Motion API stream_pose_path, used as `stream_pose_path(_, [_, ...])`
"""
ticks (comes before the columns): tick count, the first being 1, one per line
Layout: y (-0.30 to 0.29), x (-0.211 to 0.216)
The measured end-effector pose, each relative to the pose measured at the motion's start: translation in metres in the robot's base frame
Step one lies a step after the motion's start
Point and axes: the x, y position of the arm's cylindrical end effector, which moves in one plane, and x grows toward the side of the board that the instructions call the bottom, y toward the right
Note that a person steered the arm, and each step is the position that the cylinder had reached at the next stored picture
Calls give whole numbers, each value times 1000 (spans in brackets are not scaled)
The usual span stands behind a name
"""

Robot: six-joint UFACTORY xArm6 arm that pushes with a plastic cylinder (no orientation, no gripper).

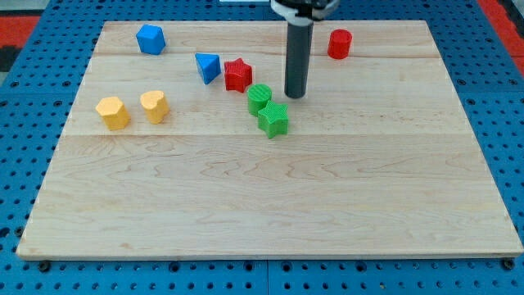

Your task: Move the green circle top right to the red star

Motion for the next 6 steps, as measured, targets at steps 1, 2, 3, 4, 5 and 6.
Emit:
stream_pose_path(1, [-29, 21])
stream_pose_path(2, [-84, 34])
stream_pose_path(3, [-142, 34])
stream_pose_path(4, [-140, 19])
stream_pose_path(5, [-106, 14])
stream_pose_path(6, [-60, 4])
